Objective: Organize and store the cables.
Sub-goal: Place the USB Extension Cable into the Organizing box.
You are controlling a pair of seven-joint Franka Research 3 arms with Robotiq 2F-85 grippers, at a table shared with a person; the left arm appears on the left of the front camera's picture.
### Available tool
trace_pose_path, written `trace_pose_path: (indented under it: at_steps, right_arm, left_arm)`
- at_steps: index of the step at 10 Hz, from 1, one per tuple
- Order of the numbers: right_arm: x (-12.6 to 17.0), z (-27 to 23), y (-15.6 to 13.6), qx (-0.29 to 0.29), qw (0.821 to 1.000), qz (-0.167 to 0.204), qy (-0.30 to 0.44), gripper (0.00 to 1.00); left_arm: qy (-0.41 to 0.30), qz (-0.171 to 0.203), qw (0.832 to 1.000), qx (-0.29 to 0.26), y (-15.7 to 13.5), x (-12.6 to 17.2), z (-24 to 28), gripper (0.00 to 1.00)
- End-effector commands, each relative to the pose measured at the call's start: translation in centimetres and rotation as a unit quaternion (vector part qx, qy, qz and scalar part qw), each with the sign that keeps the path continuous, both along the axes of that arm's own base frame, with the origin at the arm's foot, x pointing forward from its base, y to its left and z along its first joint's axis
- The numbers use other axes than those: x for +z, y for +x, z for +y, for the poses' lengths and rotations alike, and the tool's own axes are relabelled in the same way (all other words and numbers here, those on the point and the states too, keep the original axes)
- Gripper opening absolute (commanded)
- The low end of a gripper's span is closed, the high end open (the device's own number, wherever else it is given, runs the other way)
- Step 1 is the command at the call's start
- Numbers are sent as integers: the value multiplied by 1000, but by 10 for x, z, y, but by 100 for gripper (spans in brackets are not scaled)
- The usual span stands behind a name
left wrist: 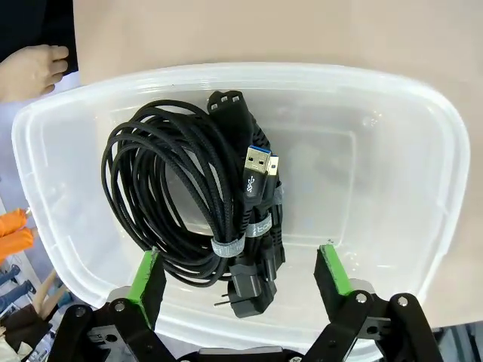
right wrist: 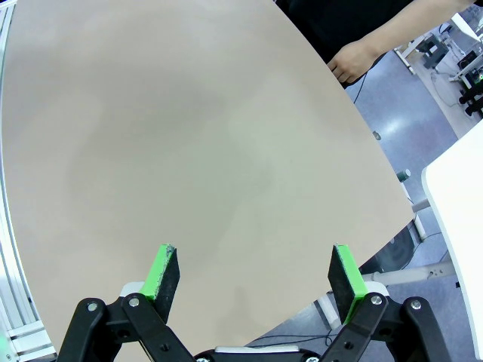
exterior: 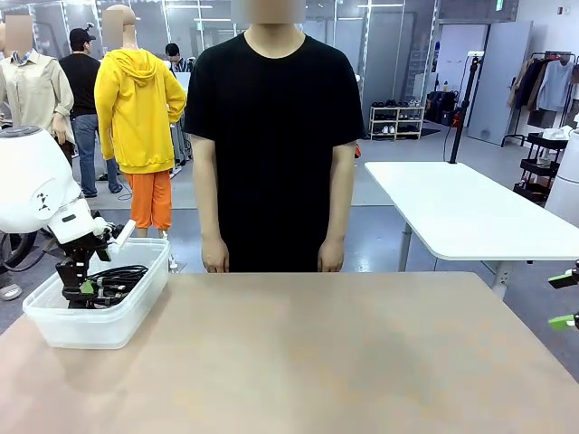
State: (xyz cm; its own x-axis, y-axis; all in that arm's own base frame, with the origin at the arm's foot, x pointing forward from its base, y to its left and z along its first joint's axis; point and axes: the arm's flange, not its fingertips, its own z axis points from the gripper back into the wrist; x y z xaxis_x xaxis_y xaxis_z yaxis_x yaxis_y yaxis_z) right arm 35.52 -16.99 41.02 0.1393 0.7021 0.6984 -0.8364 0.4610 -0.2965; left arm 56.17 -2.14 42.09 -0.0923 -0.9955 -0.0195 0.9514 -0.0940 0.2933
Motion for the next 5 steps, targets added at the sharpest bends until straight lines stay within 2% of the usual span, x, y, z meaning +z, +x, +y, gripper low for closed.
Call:
trace_pose_path:
  at_steps: [1, 5]
  right_arm:
    - [-1, -1, 2, 6, 1000, -11, 3, 100]
    - [-1, -1, 2, 6, 1000, -11, 3, 100]
  left_arm:
    - [2, -1, 1000, -6, 3, 0, 3, 100]
    - [2, -1, 1000, -6, 3, 0, 3, 100]
